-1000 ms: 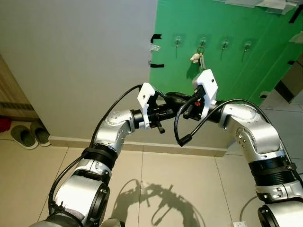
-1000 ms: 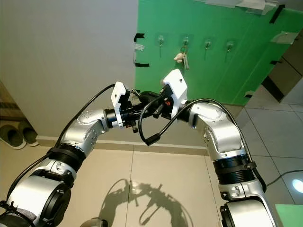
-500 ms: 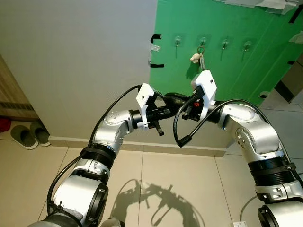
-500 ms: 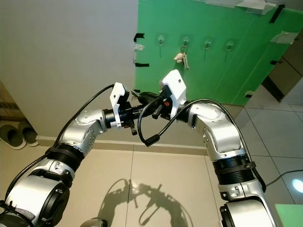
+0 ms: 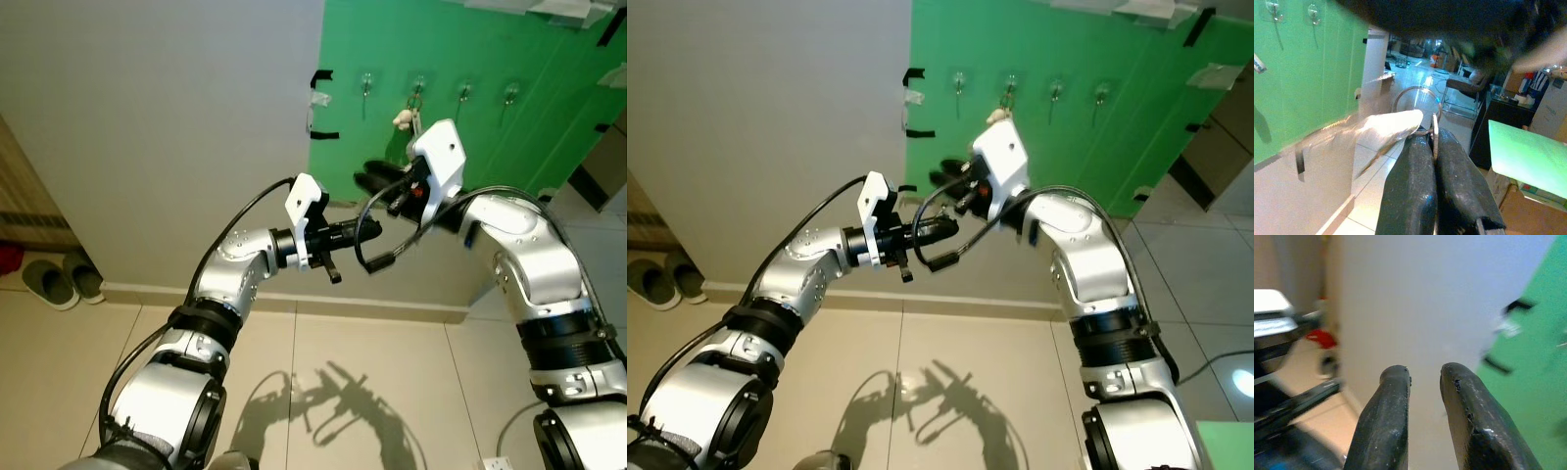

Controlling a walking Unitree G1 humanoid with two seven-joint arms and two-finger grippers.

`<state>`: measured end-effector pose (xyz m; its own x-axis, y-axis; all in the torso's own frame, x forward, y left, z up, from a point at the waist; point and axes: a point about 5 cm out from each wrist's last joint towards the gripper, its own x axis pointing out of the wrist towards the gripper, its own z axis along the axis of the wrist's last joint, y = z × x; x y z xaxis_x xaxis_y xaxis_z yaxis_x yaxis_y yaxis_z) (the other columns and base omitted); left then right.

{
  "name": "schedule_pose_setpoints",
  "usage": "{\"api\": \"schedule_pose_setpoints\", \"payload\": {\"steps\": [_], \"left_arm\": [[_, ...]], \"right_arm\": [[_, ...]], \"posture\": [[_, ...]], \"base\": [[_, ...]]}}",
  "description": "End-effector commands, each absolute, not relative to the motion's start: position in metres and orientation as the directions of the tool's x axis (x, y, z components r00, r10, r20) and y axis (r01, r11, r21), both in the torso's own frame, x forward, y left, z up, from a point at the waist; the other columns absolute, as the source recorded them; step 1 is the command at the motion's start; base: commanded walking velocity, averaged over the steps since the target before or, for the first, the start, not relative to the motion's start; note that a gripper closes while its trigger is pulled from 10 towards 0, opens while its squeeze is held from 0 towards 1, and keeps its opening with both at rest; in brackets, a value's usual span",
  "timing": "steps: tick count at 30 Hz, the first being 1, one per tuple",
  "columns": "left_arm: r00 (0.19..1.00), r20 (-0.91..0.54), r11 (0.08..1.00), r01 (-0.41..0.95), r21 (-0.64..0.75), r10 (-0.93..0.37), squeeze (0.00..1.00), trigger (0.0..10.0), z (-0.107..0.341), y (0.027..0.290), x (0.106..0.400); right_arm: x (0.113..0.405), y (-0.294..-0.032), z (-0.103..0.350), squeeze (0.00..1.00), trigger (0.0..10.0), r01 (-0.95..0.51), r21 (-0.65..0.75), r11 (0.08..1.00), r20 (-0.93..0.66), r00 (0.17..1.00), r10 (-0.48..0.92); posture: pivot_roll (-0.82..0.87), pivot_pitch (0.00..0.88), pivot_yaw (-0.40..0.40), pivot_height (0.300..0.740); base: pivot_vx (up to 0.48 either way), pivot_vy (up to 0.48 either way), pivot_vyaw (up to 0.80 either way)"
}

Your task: Hang keys on a hook

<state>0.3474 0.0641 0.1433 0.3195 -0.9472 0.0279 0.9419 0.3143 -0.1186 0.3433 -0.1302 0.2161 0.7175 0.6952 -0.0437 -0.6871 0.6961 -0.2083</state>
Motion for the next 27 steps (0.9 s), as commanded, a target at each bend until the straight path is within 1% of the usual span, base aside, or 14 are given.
{"api": "schedule_pose_setpoints", "payload": {"steps": [1,5,6,7,13,16,19,20,26,27], "left_arm": [[0.296,0.024,0.293,0.952,-0.087,-0.955,0.00,0.0,0.150,0.060,0.348],[0.295,0.023,0.292,0.952,-0.088,-0.955,0.00,0.0,0.149,0.060,0.348],[0.295,0.023,0.292,0.952,-0.089,-0.955,0.00,0.0,0.148,0.060,0.348],[0.294,0.022,0.291,0.952,-0.089,-0.956,0.00,0.0,0.148,0.060,0.347],[0.294,0.022,0.291,0.952,-0.090,-0.955,0.00,0.0,0.147,0.060,0.347],[0.295,0.019,0.293,0.952,-0.091,-0.955,0.00,0.0,0.147,0.061,0.347],[0.297,0.018,0.294,0.952,-0.090,-0.955,0.00,0.0,0.146,0.061,0.346],[0.300,0.017,0.298,0.950,-0.090,-0.954,0.00,0.0,0.146,0.062,0.346],[0.306,0.017,0.303,0.949,-0.091,-0.952,0.00,0.0,0.145,0.063,0.346],[0.309,0.016,0.306,0.948,-0.092,-0.951,0.00,0.0,0.144,0.064,0.346]], "right_arm": [[0.347,-0.139,0.222,1.00,10.0,-0.635,-0.245,0.733,-0.019,0.759,0.651],[0.350,-0.146,0.227,1.00,10.0,-0.570,-0.266,0.778,0.015,0.804,0.594],[0.350,-0.147,0.228,1.00,10.0,-0.572,-0.267,0.776,0.012,0.803,0.596],[0.350,-0.149,0.228,0.00,10.0,-0.578,-0.275,0.768,0.009,0.797,0.603],[0.347,-0.153,0.231,0.00,10.0,-0.594,-0.261,0.761,0.015,0.786,0.618],[0.341,-0.159,0.232,0.00,10.0,-0.638,-0.247,0.730,-0.013,0.755,0.655],[0.333,-0.165,0.231,0.00,10.0,-0.682,-0.216,0.699,-0.043,0.722,0.691],[0.329,-0.171,0.230,0.00,10.0,-0.698,-0.191,0.691,-0.054,0.710,0.702],[0.323,-0.183,0.228,0.00,10.0,-0.718,-0.141,0.681,-0.076,0.694,0.716],[0.318,-0.184,0.227,0.00,10.0,-0.732,-0.117,0.672,-0.079,0.681,0.728]], "posture": [[-0.07,0.000,-0.013,0.740],[-0.07,0.000,-0.014,0.740],[-0.07,0.000,-0.014,0.740],[-0.08,0.000,-0.015,0.740],[-0.08,0.000,-0.016,0.740],[-0.08,0.000,-0.018,0.740],[-0.07,0.000,-0.022,0.740],[-0.07,0.000,-0.024,0.740],[-0.07,0.000,-0.026,0.740],[-0.08,0.000,-0.026,0.740]], "base": [[0.000,0.000,0.00],[0.000,0.000,0.00],[0.000,0.000,0.00],[0.000,0.000,0.00],[0.000,0.000,0.00],[0.000,0.000,0.00],[0.000,0.000,0.00],[0.000,0.000,0.00],[0.000,0.000,0.00],[0.000,0.000,0.00]]}}
